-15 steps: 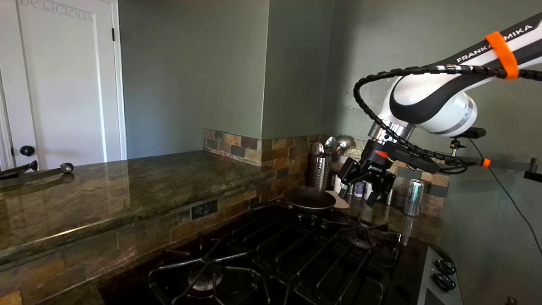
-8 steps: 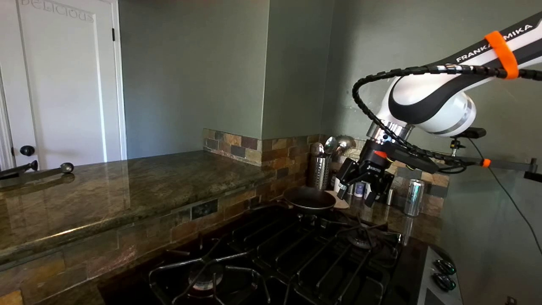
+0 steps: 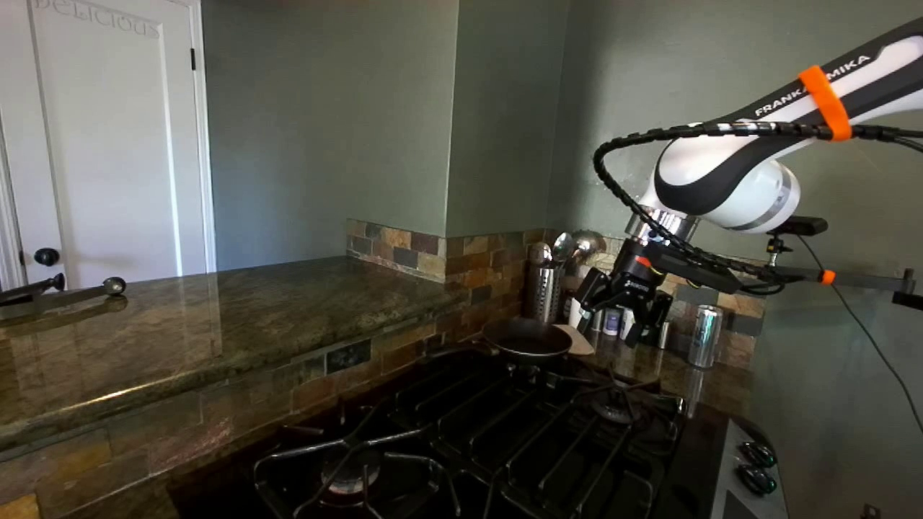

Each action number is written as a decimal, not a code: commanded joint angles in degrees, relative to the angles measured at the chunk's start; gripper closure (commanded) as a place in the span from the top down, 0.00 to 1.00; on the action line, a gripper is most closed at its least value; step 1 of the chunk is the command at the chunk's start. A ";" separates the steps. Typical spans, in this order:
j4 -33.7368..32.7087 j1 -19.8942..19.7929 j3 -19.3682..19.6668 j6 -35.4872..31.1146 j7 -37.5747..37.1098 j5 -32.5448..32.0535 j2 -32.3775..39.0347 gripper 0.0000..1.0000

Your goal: Move the black pan forwards.

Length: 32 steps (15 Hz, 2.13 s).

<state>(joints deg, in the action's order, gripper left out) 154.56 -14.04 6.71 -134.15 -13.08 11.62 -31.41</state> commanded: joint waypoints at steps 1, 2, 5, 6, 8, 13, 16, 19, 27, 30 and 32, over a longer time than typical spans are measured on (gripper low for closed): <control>-5.68 -3.26 0.95 -4.15 -2.19 -3.57 9.83 1.00; -6.86 -3.67 1.37 -5.32 -2.25 -3.97 11.52 1.00; -10.93 -2.48 3.74 -7.83 1.86 -3.44 17.56 1.00; -12.26 -2.18 4.26 -8.73 3.06 -3.44 19.58 1.00; -14.79 -1.80 5.24 -8.82 5.81 -3.29 22.71 1.00; -20.32 -1.74 6.61 -9.09 10.35 -2.57 29.58 1.00; -23.13 -1.60 6.59 -9.29 11.84 -1.24 32.97 1.00; -25.56 -1.61 6.37 -9.33 9.21 -2.92 36.28 1.00; -29.26 -1.87 6.26 -9.31 8.01 -1.61 42.04 1.00; -30.18 -1.90 6.19 -9.10 7.62 -1.42 43.03 0.68; -30.65 -1.91 6.21 -9.11 7.34 -1.47 43.53 0.51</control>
<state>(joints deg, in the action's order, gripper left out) 125.35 -16.40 12.52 -142.49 -4.75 9.23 10.33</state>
